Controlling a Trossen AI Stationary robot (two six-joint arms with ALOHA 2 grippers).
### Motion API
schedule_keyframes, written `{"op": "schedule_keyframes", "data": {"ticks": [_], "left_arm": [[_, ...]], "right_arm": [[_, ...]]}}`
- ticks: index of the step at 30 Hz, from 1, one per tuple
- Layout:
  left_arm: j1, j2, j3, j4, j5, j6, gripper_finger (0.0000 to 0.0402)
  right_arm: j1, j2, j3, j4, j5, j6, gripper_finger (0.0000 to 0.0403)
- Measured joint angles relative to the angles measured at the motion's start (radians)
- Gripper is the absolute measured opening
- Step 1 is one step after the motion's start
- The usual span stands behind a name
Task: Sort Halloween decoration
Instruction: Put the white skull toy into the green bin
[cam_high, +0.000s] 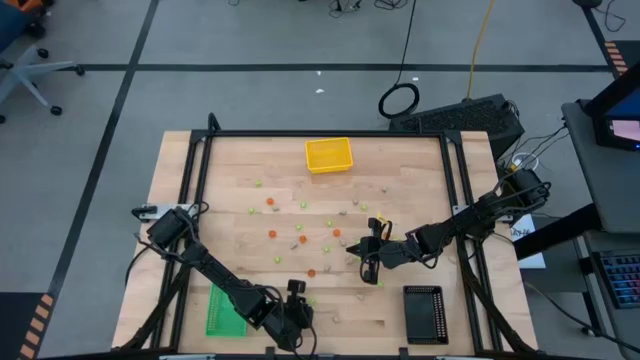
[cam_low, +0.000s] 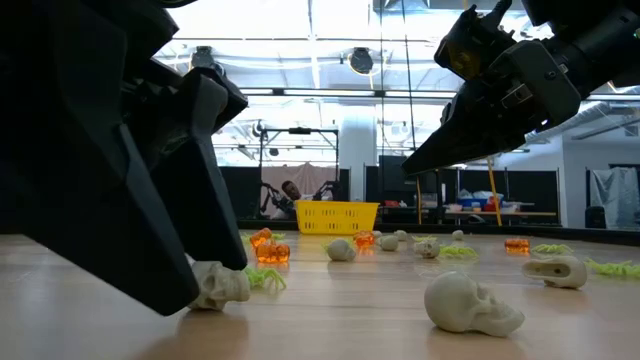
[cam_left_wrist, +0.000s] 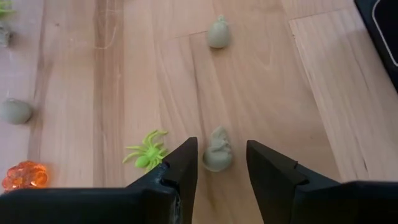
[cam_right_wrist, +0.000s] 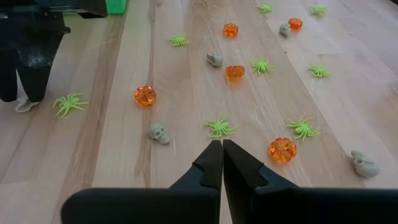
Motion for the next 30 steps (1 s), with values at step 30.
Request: {"op": "schedule_keyframes", "data": {"ticks": [30], "left_arm": [[0.004, 0.037, 0.001, 0.018, 0.014, 0.003, 0.0063]], "right_arm": [[0.000, 0.000, 0.000, 0.000, 0.000, 0.000, 0.0002]]}}
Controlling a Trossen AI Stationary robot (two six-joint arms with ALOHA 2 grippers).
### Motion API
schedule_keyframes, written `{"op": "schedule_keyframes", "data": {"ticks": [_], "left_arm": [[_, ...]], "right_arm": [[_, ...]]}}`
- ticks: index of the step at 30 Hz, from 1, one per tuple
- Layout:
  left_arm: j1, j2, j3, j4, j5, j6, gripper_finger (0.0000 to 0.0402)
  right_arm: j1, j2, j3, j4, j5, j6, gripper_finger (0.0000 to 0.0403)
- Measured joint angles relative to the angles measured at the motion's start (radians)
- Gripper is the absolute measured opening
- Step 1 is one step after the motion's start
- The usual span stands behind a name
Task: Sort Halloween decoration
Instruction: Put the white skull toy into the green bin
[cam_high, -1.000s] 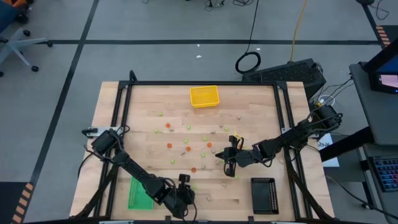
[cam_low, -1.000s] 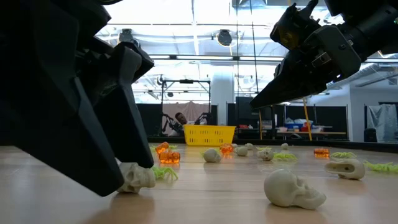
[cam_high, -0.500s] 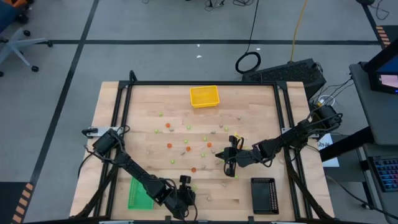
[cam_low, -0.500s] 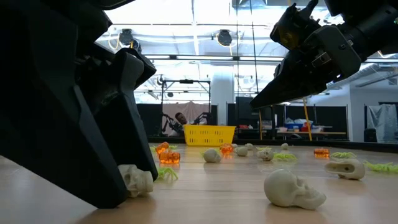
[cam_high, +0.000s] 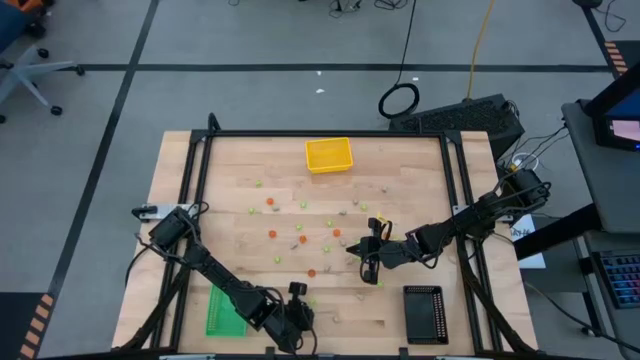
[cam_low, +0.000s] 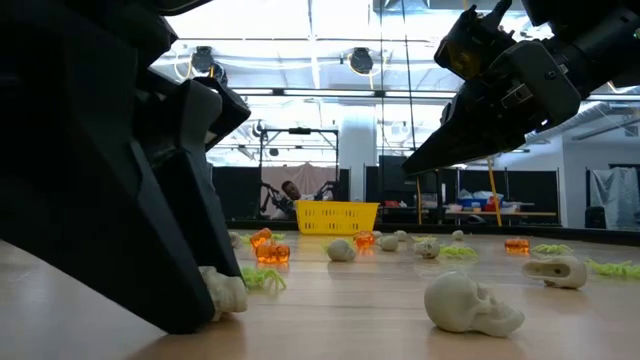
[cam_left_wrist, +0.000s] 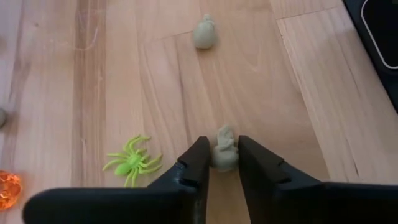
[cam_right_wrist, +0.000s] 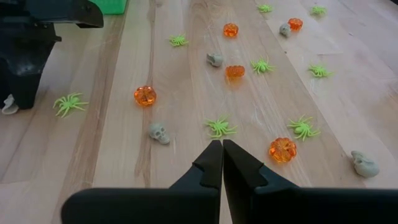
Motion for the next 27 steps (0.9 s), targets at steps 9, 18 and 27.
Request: {"op": "schedule_keyframes", "data": {"ticks": [9, 18, 27], "left_arm": [[0.000, -0.006, -0.002, 0.003, -0.003, 0.015, 0.0055], [0.003, -0.040, -0.006, -0.022, -0.007, 0.033, 0.0054], [0.003, -0.132, -0.005, -0.117, -0.063, 0.051, 0.0054]], "right_arm": [[0.000, 0.000, 0.000, 0.000, 0.000, 0.004, 0.0002], [0.000, 0.000, 0.000, 0.000, 0.000, 0.008, 0.0002], [0.000, 0.000, 0.000, 0.040, -0.009, 0.008, 0.0002]]}}
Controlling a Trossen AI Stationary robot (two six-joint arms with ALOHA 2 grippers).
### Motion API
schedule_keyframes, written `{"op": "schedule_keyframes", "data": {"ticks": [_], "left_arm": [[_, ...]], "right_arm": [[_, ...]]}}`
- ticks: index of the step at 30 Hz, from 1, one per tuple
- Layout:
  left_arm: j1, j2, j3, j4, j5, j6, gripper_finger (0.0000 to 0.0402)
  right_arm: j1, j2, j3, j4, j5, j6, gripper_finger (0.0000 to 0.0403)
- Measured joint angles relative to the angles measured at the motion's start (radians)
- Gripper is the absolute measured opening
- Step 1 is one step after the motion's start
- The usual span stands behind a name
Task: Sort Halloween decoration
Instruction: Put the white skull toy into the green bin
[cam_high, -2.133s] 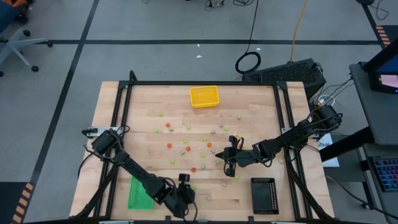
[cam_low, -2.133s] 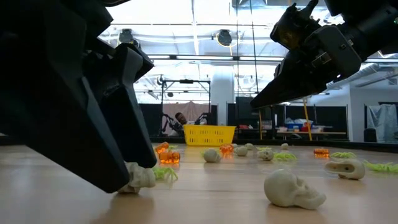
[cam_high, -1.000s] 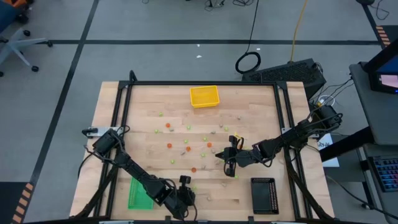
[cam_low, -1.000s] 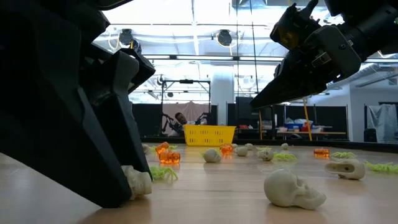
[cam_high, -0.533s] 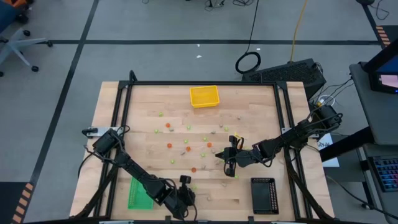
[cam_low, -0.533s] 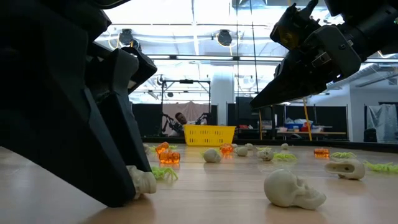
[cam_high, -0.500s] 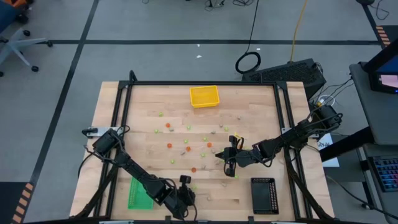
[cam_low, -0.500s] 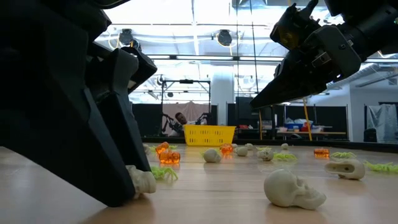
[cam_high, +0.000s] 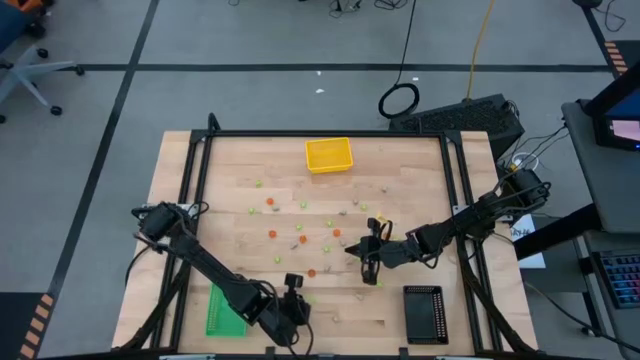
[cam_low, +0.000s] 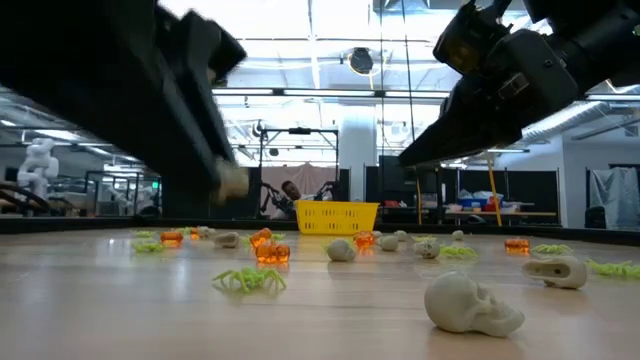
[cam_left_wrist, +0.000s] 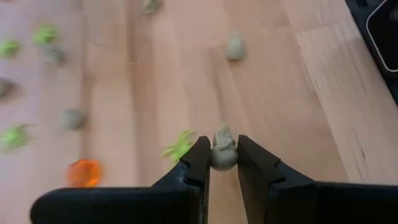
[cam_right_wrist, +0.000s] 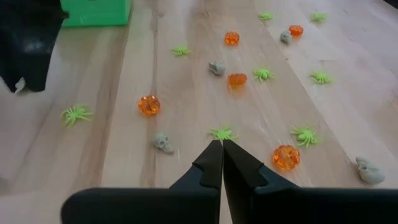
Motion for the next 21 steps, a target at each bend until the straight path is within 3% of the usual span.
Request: {"op": "schedule_keyframes", "data": {"ticks": [5, 21], "left_arm": [[-0.006, -0.083, 0.001, -0.134, -0.068, -0.001, 0.0054], [-0.072, -0.345, 0.004, -0.412, -0.178, 0.037, 0.0054]], "right_arm": [[0.005, 0.000, 0.000, 0.058, -0.071, -0.012, 0.0002], [0.123, 0.000, 0.000, 0.140, -0.013, -0.018, 0.0002]]}}
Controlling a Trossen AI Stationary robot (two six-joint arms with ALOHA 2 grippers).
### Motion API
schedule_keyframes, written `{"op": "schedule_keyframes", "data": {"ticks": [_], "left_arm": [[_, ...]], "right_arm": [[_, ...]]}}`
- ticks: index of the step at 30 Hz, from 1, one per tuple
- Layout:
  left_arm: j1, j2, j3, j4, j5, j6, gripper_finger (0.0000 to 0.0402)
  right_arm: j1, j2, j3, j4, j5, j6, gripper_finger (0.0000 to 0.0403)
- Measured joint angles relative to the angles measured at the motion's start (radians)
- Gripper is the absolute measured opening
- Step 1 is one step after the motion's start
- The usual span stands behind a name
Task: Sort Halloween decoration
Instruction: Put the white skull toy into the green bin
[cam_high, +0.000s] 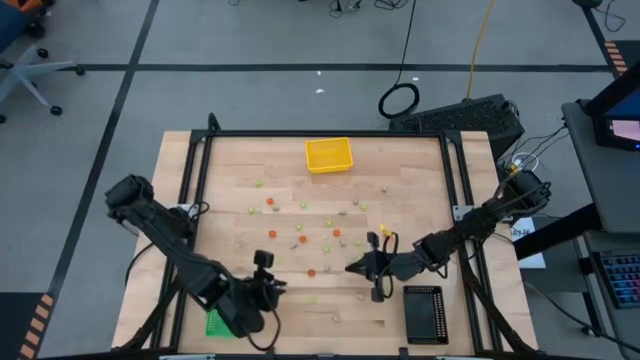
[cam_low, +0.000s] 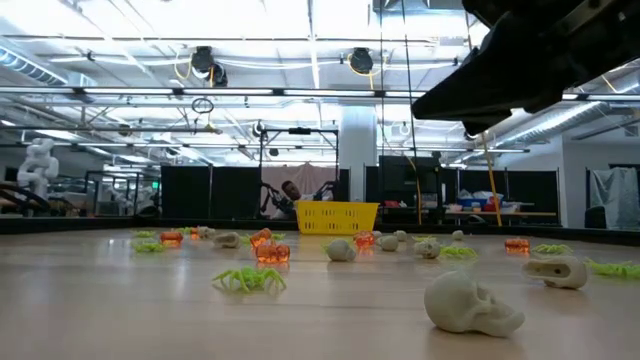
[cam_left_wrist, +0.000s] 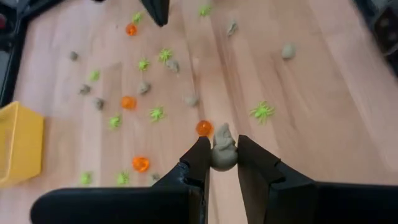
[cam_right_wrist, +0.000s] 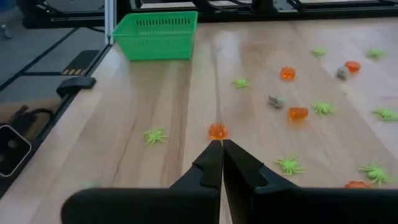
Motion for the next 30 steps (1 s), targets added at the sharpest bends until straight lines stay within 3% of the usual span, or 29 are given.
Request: {"op": "schedule_keyframes", "data": {"ticks": [5, 22, 30], "left_arm": [[-0.026, -0.014, 0.000, -0.045, -0.008, 0.087, 0.0054], [-0.028, -0.013, 0.000, -0.051, -0.073, 0.707, 0.0054], [-0.027, -0.013, 0.000, -0.051, -0.099, 0.766, 0.0054]], "right_arm": [[0.013, 0.000, 0.000, 0.009, 0.000, -0.015, 0.0002], [0.014, 0.000, 0.000, 0.009, 0.005, -0.025, 0.0002], [0.014, 0.000, 0.000, 0.009, 0.037, -0.017, 0.0002]]}}
